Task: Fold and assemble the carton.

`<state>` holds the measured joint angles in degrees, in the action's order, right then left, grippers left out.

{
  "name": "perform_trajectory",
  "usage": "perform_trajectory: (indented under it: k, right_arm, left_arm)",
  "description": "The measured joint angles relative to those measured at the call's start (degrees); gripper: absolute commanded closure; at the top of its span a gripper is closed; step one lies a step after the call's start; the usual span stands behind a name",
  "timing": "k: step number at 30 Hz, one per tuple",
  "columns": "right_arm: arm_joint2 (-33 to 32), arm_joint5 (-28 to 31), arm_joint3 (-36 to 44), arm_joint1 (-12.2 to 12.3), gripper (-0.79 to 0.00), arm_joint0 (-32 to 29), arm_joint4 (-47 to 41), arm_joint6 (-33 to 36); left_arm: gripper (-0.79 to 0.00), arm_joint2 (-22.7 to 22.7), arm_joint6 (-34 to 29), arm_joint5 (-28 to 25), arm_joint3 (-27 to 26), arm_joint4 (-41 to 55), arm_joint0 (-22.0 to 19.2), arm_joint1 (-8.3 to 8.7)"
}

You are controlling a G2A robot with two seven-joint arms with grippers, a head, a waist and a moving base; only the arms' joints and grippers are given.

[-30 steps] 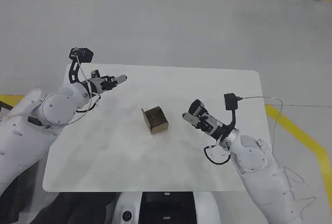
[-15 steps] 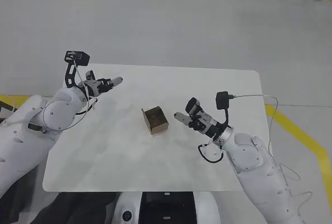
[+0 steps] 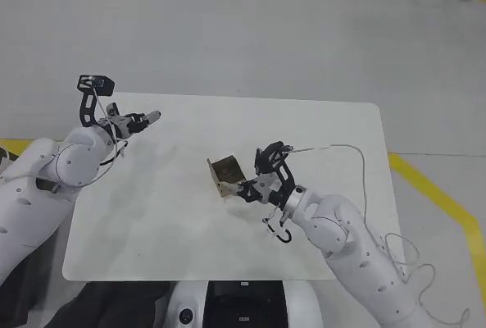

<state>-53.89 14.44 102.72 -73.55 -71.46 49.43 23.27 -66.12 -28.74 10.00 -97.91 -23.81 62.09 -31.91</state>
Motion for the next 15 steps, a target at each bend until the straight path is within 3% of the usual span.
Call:
perform_trajectory:
  k: [8,15]
  right_arm:
    - [5.4,-4.0,-1.3,-1.2,-0.785,2.4,3.7,1.9]
    - [7.8,-4.8,-1.6,-1.9,-0.785,3.9,4.8,4.7]
  left_arm:
    - [-0.785,3.5,1.7,-9.3,3.1,-19.2,-2.0,-0.67]
    - [-0.785,6.2,0.8,-12.8,2.3,-33.2,-2.9,-1.43]
